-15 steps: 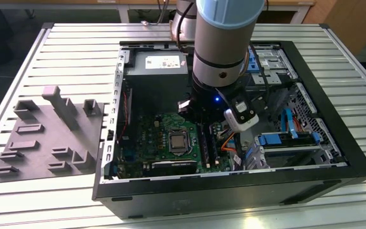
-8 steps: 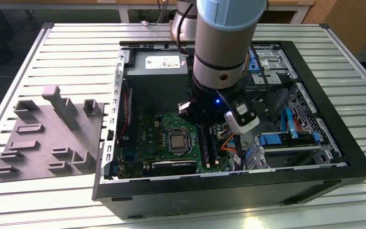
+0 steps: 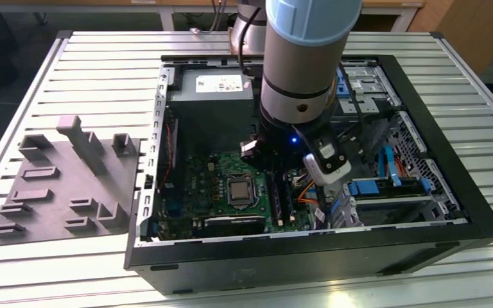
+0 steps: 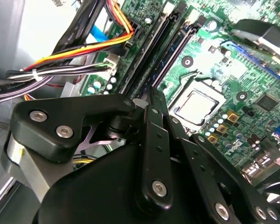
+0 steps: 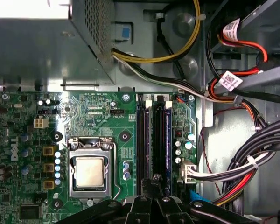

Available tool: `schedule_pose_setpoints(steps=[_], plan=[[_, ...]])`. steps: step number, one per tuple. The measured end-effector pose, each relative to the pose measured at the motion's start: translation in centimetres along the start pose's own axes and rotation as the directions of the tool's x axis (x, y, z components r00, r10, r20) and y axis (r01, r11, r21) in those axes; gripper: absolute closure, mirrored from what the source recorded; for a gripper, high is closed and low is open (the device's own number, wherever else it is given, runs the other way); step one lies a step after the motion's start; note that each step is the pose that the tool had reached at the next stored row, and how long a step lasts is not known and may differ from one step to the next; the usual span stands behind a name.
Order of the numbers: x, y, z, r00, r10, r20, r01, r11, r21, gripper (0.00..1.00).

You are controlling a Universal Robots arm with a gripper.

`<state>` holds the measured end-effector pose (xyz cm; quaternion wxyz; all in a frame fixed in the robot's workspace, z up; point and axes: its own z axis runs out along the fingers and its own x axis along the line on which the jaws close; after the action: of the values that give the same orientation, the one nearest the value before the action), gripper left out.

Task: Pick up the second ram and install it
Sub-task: 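Press down the second ram until it locks into place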

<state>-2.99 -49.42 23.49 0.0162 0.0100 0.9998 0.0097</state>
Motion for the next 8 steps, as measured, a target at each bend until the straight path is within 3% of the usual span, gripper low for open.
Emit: schedule_pose_setpoints(steps=[8], plan=[[-0.01,-0.66,-0.01,1.0,0.0,0.0,0.0,1.0,0.0,0.89]])
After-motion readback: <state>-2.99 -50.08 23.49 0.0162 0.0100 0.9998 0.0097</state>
